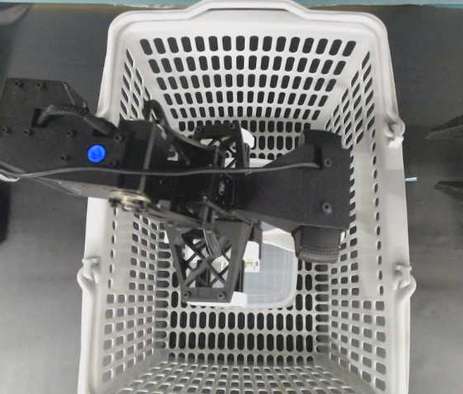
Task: Pick up the chinese spoon from the shopping basket with the left arm.
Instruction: 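Lift the gripped spoon upward out of the container with the left gripper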
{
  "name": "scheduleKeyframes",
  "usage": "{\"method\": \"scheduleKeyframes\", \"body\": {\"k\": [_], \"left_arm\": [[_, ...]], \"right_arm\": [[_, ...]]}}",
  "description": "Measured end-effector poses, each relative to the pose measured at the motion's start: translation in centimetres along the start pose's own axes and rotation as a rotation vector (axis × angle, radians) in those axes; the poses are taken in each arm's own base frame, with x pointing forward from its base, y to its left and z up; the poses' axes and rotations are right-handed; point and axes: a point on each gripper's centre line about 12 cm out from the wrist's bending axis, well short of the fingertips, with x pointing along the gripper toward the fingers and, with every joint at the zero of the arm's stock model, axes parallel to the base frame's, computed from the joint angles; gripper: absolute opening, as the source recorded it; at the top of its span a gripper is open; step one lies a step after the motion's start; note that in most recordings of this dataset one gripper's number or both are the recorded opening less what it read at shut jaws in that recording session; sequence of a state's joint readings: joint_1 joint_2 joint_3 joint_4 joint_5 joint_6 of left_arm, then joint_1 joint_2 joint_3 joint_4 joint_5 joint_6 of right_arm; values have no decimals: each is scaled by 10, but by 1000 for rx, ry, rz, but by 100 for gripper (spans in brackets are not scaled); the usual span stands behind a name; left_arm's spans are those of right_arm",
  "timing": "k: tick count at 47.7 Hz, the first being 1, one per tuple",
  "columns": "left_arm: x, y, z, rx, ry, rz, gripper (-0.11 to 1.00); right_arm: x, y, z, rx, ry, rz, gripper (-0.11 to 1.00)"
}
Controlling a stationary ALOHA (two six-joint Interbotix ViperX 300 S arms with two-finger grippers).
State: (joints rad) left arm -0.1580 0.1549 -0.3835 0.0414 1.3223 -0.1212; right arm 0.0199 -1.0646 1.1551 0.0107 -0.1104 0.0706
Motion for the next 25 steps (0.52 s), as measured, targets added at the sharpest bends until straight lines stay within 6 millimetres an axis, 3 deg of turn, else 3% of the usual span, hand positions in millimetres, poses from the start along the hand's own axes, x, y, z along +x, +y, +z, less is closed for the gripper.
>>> {"method": "scheduleKeyframes", "body": {"k": [25], "left_arm": [[0,0,-1,-1,6,1,12]], "right_arm": [[0,0,0,2,-3,0,69]]}}
